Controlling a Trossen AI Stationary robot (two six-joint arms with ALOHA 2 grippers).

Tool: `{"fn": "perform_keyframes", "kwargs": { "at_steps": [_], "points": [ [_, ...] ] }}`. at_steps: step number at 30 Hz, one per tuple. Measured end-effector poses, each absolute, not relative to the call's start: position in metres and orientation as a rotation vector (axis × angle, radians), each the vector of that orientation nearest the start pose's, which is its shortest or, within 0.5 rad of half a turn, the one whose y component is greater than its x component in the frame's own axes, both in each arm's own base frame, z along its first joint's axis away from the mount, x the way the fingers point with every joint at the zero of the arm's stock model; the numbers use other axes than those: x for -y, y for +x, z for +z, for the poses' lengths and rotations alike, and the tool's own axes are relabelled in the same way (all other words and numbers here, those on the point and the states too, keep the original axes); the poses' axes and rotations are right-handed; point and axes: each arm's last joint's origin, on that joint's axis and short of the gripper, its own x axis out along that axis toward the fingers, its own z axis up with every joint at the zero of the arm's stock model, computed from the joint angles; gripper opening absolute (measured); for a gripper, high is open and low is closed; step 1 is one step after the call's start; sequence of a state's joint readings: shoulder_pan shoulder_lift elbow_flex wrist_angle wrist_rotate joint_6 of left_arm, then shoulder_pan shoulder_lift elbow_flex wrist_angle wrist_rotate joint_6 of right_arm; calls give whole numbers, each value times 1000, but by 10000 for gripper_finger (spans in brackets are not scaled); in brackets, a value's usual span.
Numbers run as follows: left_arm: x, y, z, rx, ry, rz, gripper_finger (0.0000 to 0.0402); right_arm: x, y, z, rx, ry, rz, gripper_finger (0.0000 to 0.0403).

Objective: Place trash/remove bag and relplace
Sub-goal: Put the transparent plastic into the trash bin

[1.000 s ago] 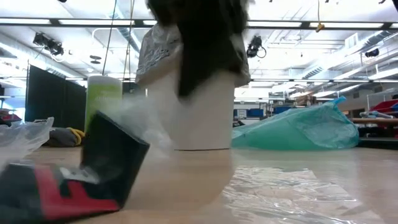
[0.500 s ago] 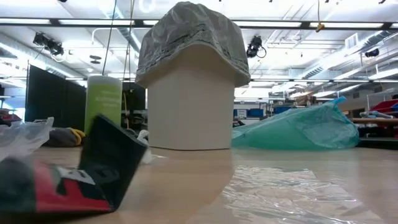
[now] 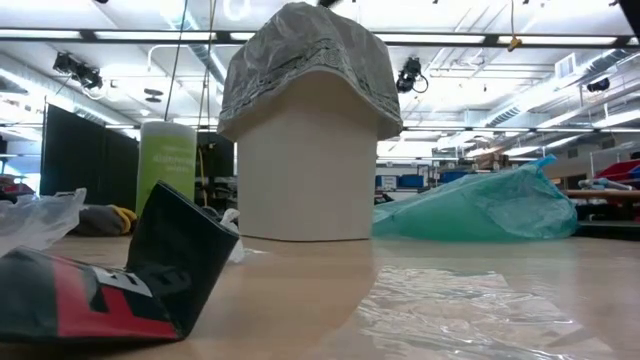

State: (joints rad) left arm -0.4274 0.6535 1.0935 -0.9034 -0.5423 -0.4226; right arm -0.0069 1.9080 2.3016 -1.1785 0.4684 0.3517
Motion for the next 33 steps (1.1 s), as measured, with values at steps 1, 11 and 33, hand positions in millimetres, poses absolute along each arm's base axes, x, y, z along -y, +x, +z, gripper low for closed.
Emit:
{"fn": "perform_keyframes", "kwargs": {
  "at_steps": [1,11,33],
  "points": [
    [23,88,381,-377,-205,197,126,23,377,433,-706,154,-572,5],
    [24,88,381,-378,-210,199,126,31,372,428,-831,108,-405,182],
    [23,88,381,-380,-217,212,126,-123,305,377,-1022,28,-202,188]
  ]
}}
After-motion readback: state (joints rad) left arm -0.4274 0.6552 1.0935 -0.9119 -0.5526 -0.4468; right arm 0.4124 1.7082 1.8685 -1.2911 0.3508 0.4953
